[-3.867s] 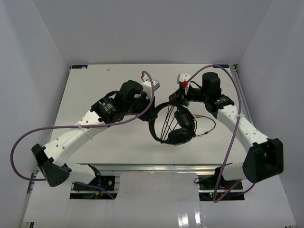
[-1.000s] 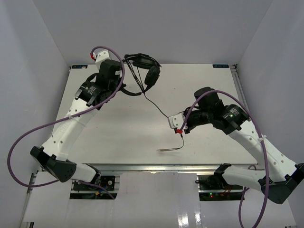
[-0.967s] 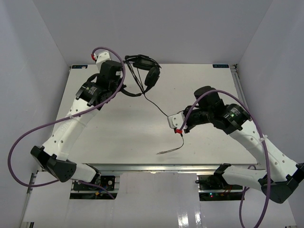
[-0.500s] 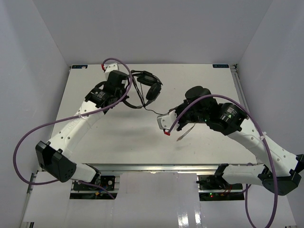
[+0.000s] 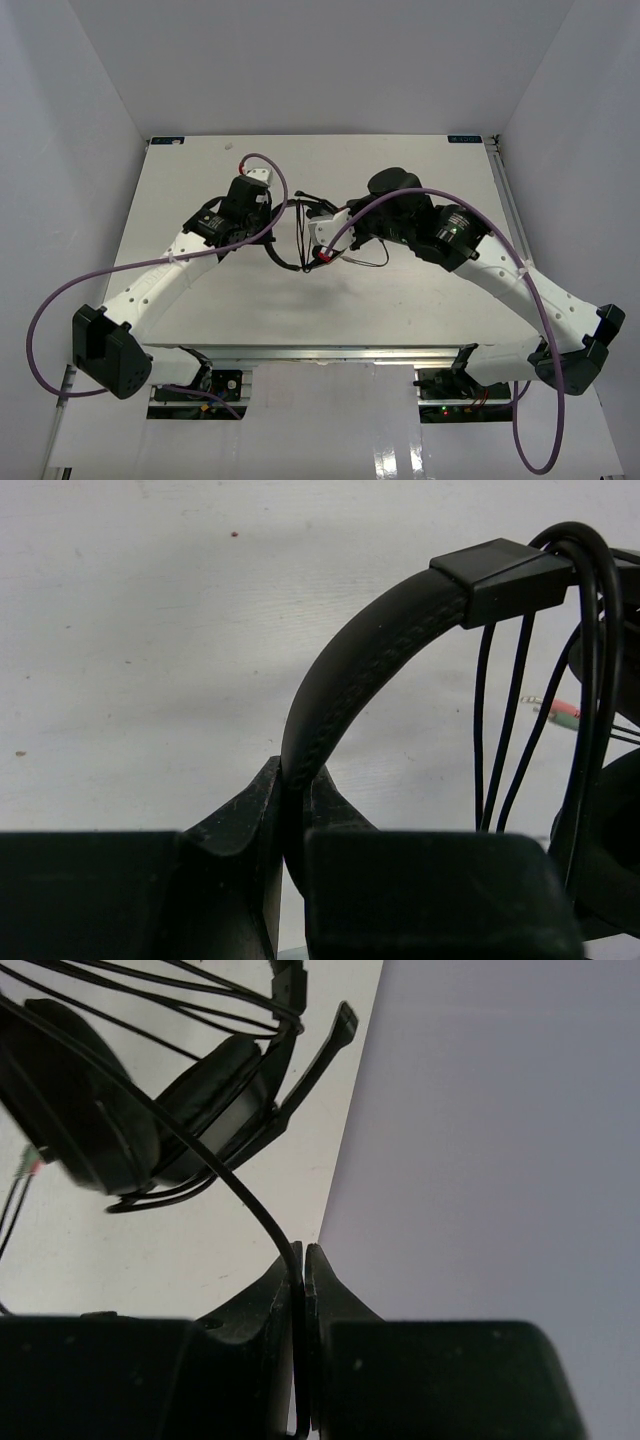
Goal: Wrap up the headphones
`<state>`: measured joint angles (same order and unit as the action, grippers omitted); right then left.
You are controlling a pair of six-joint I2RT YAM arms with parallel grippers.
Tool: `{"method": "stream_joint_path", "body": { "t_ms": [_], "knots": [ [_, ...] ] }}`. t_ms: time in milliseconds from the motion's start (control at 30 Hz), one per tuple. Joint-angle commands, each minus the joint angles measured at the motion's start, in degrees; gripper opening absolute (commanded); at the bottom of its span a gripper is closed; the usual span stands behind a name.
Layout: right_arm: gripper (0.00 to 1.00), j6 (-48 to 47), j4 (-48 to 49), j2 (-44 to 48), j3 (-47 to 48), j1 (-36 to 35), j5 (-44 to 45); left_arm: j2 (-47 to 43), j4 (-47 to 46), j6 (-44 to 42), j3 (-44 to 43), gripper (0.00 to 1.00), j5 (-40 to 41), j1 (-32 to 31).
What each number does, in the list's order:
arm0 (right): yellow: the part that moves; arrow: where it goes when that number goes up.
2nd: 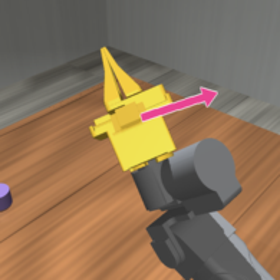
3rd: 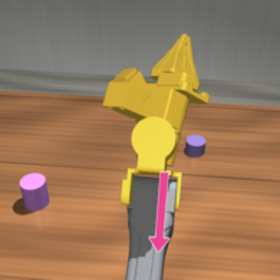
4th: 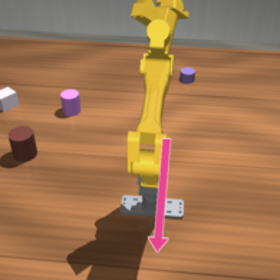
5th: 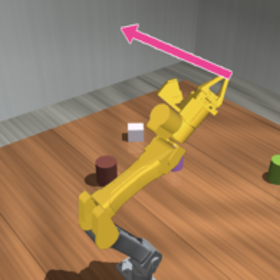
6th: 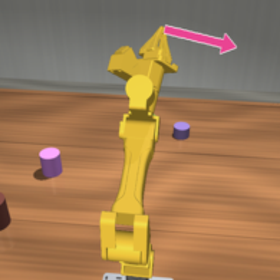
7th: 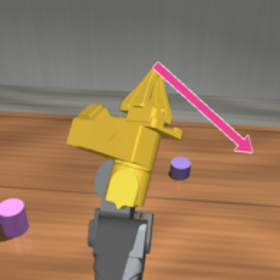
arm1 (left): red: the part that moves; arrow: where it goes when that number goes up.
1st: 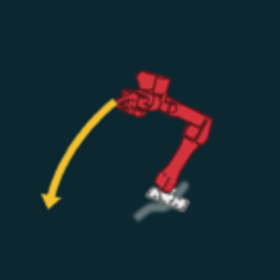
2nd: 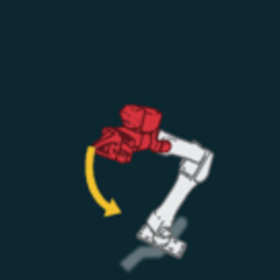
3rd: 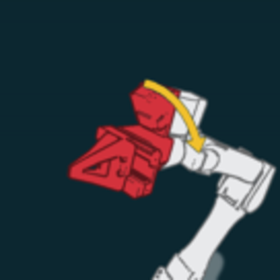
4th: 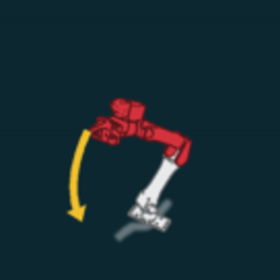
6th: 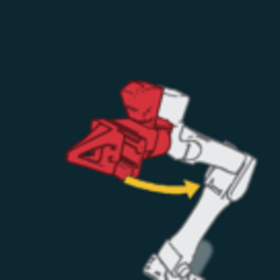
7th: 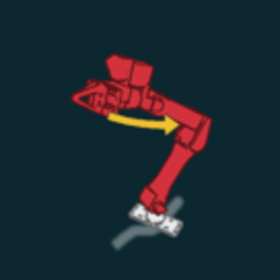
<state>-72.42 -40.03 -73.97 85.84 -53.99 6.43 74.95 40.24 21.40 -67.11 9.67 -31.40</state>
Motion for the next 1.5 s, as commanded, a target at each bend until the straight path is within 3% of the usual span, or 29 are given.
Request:
{"method": "stream_joint_path", "body": {
  "t_ms": [0, 233, 467, 1467],
  "knots": [
    [0.10, -1.32, 6.74, -0.29, 1.14, -0.32, 2.26, -3.40, -3.84, -5.35, 0.05, 0.00, -9.57, -1.24],
    [0.10, -2.46, 10.85, -0.47, -1.29, -0.15, 2.17, -3.06, -3.76, -10.42, -0.57, 0.00, -18.54, -3.06],
    [0.10, -1.25, 11.97, -1.51, -0.45, 1.82, -1.33, -3.91, -3.20, -14.20, -1.58, 0.00, -21.62, -4.80],
    [0.10, 10.10, 13.22, -3.72, 2.40, 12.51, -26.82, -7.01, -3.23, -17.53, -2.14, 0.00, -33.57, -5.78]
  ]
}}
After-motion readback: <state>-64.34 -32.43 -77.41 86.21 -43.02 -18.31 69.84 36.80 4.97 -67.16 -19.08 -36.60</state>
